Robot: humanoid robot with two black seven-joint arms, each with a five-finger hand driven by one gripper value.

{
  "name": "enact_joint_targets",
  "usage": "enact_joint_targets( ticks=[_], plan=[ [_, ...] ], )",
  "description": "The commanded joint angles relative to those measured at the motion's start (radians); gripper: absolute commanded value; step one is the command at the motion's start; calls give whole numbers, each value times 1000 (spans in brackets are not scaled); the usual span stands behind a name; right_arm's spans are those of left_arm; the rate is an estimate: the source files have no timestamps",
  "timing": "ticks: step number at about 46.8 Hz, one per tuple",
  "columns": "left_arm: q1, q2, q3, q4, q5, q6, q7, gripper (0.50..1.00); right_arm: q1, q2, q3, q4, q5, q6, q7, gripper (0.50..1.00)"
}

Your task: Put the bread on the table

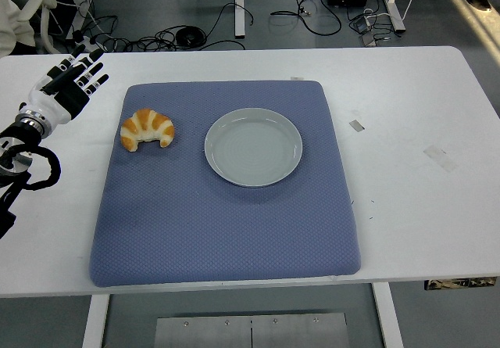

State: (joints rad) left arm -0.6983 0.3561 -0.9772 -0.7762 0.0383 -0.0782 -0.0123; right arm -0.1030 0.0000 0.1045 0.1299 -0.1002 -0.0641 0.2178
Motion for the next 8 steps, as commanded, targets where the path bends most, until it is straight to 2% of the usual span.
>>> enact_joint_targets(
  ticks=[1,8],
  plan=[
    [2,1,0,0,0,0,0,984,0,0,0,-4,-1,0,0,1000],
    [6,6,0,0,0,-2,0,984,6,0,-2,-6,0,0,0,1000]
  ],
)
